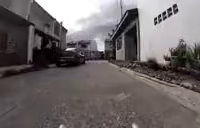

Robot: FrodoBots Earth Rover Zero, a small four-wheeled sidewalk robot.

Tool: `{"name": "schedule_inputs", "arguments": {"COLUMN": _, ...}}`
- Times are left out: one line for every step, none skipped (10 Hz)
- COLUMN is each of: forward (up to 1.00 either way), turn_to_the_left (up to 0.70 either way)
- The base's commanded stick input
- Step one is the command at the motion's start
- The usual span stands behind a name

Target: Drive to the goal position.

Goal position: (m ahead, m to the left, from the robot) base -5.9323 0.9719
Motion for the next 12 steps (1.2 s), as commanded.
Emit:
{"name": "schedule_inputs", "arguments": {"forward": 1.0, "turn_to_the_left": 0.02}}
{"name": "schedule_inputs", "arguments": {"forward": 1.0, "turn_to_the_left": 0.02}}
{"name": "schedule_inputs", "arguments": {"forward": 1.0, "turn_to_the_left": 0.02}}
{"name": "schedule_inputs", "arguments": {"forward": 1.0, "turn_to_the_left": 0.02}}
{"name": "schedule_inputs", "arguments": {"forward": 1.0, "turn_to_the_left": 0.02}}
{"name": "schedule_inputs", "arguments": {"forward": 1.0, "turn_to_the_left": 0.02}}
{"name": "schedule_inputs", "arguments": {"forward": 1.0, "turn_to_the_left": 0.02}}
{"name": "schedule_inputs", "arguments": {"forward": 1.0, "turn_to_the_left": 0.02}}
{"name": "schedule_inputs", "arguments": {"forward": 1.0, "turn_to_the_left": 0.02}}
{"name": "schedule_inputs", "arguments": {"forward": 1.0, "turn_to_the_left": 0.02}}
{"name": "schedule_inputs", "arguments": {"forward": 1.0, "turn_to_the_left": 0.02}}
{"name": "schedule_inputs", "arguments": {"forward": 1.0, "turn_to_the_left": 0.02}}
